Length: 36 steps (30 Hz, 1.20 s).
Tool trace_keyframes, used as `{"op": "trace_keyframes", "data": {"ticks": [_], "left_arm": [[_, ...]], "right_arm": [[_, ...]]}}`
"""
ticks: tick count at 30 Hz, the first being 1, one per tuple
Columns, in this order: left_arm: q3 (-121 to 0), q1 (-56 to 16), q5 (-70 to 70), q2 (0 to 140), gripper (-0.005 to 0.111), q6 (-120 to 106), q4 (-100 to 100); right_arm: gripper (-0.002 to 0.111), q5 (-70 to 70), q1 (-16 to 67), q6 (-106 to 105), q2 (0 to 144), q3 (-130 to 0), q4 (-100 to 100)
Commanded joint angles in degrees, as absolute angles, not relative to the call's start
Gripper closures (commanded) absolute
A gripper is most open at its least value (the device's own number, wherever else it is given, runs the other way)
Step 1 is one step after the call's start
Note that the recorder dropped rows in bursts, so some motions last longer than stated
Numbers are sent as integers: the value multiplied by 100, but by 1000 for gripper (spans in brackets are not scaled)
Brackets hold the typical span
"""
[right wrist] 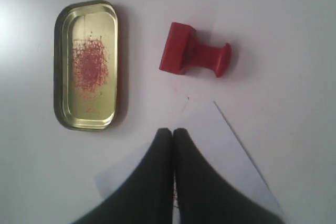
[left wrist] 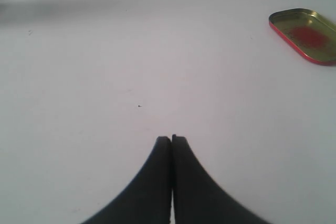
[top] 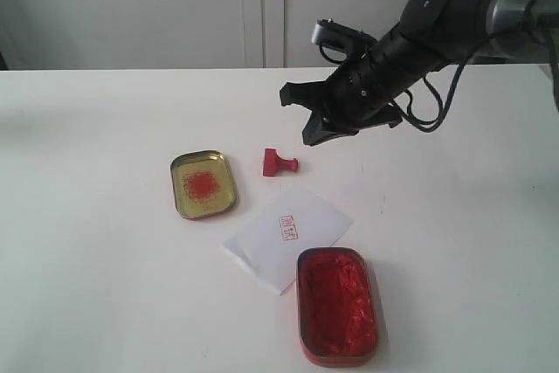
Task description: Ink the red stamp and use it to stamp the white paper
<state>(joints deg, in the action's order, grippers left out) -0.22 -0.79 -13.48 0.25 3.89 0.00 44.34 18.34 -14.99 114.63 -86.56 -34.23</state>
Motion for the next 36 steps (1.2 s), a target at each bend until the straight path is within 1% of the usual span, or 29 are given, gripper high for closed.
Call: {"op": "trace_keyframes", "data": {"ticks": [1, 6, 11, 21, 25, 33, 36], "left_arm": [[0, -76, -1333, 0, 107, 403, 0], [0, -76, -1333, 0, 107, 403, 0], [0, -76, -1333, 0, 107, 403, 0], [0, -76, -1333, 0, 107, 403, 0], [0, -76, -1333, 0, 107, 403, 0], [0, -76, -1333, 0, 107, 403, 0], [0, -76, -1333, 0, 107, 403, 0]], "right_arm": [[108, 4735, 1762, -639, 11195, -8620, -2484], [108, 5342, 1762, 256, 11094, -8620, -1142], [108, 5982, 1762, 918, 11080, -8620, -268], [108, 6203, 1639, 923, 11080, -8620, -311], [108, 6373, 1326, 923, 11080, -8595, -311], [108, 6609, 406, 715, 10766, -8586, -311], [108, 6642, 267, 616, 10672, -8508, -299]]}}
